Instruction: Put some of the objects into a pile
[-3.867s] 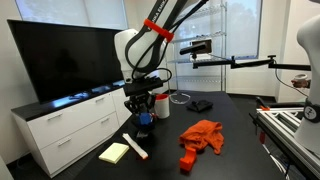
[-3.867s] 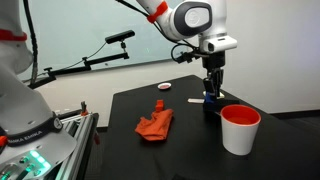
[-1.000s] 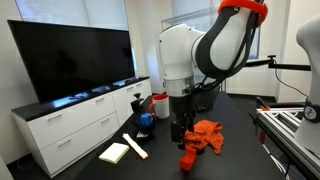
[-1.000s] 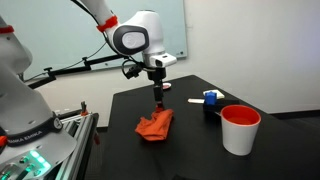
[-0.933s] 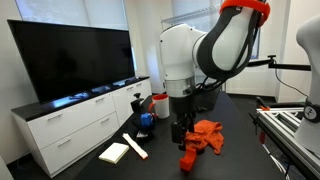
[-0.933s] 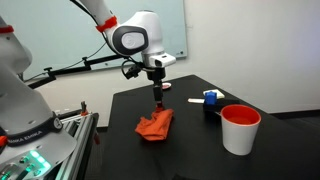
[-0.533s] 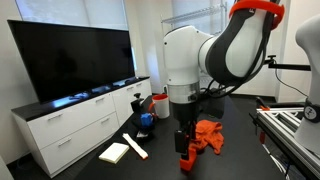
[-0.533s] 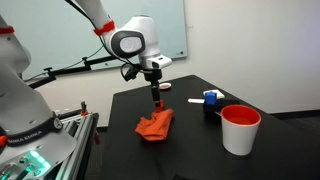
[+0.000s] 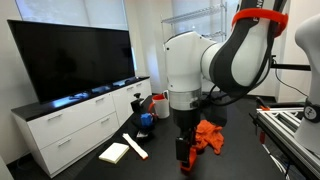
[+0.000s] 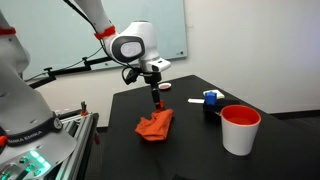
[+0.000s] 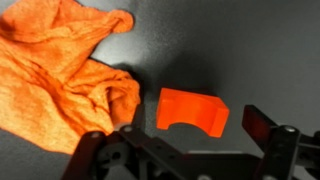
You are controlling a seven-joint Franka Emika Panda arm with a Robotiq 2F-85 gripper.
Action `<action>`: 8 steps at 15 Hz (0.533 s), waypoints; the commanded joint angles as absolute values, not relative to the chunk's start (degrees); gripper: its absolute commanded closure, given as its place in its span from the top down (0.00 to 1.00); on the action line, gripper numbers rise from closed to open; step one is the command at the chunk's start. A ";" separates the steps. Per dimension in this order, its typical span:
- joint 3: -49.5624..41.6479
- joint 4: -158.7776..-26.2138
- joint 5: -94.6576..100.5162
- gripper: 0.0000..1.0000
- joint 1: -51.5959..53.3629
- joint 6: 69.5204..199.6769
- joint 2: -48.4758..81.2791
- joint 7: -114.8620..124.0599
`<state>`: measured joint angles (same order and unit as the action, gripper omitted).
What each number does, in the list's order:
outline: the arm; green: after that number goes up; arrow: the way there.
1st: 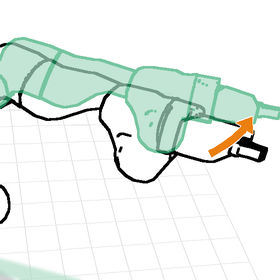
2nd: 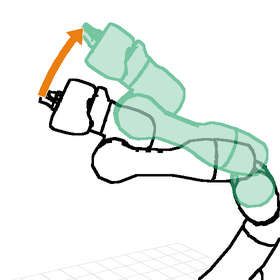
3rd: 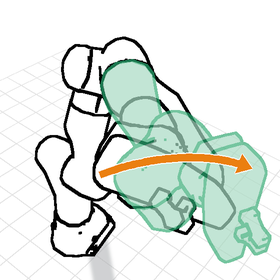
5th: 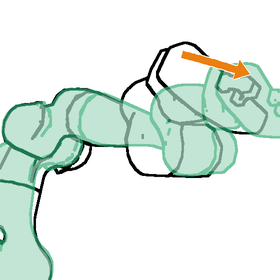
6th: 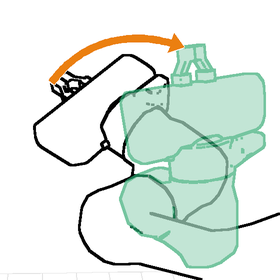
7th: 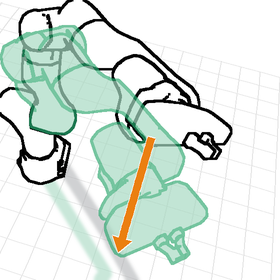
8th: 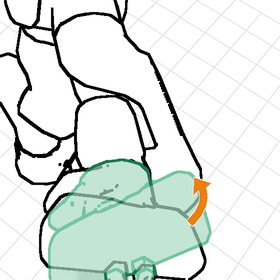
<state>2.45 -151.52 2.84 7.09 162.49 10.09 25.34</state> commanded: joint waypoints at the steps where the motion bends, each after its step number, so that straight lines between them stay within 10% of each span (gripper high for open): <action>1: 0.88 -151.81 3.72 1.00 8.73 164.86 10.11 25.41; 8: -2.18 -151.12 5.15 1.00 11.64 167.38 12.17 26.59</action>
<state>-0.16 -151.44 3.81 9.75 166.14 12.29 25.44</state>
